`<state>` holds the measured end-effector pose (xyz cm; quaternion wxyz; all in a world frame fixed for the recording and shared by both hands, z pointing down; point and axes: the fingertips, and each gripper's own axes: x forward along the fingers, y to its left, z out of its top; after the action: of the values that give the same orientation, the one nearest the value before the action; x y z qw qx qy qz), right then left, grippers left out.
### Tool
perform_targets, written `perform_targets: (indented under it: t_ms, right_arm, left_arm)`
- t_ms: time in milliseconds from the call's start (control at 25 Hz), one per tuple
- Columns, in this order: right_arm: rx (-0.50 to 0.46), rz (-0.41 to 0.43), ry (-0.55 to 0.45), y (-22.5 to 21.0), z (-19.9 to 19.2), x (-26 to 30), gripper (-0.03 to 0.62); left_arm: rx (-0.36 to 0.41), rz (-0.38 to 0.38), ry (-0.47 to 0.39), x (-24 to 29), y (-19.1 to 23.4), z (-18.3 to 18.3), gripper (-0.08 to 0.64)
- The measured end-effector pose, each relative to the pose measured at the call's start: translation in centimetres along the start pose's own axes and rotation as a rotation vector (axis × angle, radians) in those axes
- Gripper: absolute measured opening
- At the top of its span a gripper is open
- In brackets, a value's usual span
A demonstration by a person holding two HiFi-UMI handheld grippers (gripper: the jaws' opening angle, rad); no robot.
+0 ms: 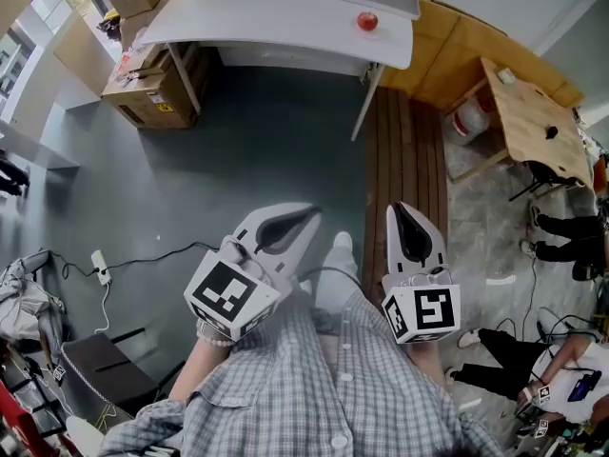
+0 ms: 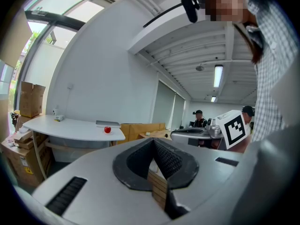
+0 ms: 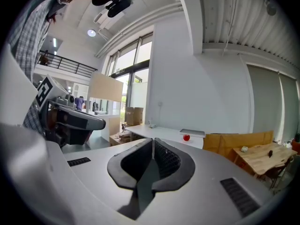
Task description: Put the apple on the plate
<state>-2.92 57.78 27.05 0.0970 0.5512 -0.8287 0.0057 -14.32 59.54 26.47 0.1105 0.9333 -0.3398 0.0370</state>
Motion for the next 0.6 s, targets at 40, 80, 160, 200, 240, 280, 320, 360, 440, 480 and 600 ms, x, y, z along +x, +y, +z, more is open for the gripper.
perform_targets:
  t_ms: [40, 80, 160, 200, 240, 280, 320, 360, 440, 480, 600]
  right_arm:
    - [-0.001, 0.006, 0.001, -0.2, -0.1, 0.3, 0.029]
    - [-0.001, 0.011, 0.002, -0.5, -0.1, 0.6, 0.029]
    - [-0.001, 0.018, 0.001, -1.1, -0.2, 1.3, 0.029]
    - [-0.001, 0.021, -0.002, -1.5, -0.1, 1.7, 0.029]
    - [-0.001, 0.025, -0.005, -1.8, 0.0, 2.2, 0.029]
    - [-0.003, 0.029, -0.008, -2.1, 0.2, 2.7, 0.029]
    - [-0.005, 0.034, -0.010, -2.4, 0.3, 3.3, 0.029]
    - [-0.007, 0.040, -0.011, -2.7, 0.5, 3.8, 0.029]
    - [-0.010, 0.053, -0.012, -3.5, 0.7, 4.8, 0.029]
    - [-0.013, 0.059, -0.012, -4.0, 0.7, 5.3, 0.029]
    - [-0.014, 0.074, -0.007, -5.6, 0.9, 6.8, 0.029]
  left_arm:
    - [-0.001, 0.006, -0.002, 0.2, 0.2, 0.1, 0.009]
    - [-0.001, 0.011, -0.004, 0.5, 0.4, 0.2, 0.009]
    - [-0.001, 0.022, -0.007, 1.2, 0.9, 0.4, 0.009]
    - [-0.002, 0.026, -0.007, 1.5, 1.1, 0.5, 0.009]
    - [-0.002, 0.030, -0.008, 1.9, 1.4, 0.6, 0.009]
    - [-0.001, 0.034, -0.008, 2.2, 1.7, 0.8, 0.009]
    - [-0.001, 0.039, -0.008, 2.6, 2.1, 0.9, 0.009]
    - [-0.002, 0.045, -0.009, 3.1, 2.5, 1.1, 0.009]
    - [-0.008, 0.055, -0.012, 4.2, 3.2, 1.6, 0.009]
    - [-0.012, 0.060, -0.015, 4.8, 3.5, 1.8, 0.009]
    - [-0.016, 0.077, -0.022, 6.6, 4.3, 2.5, 0.009]
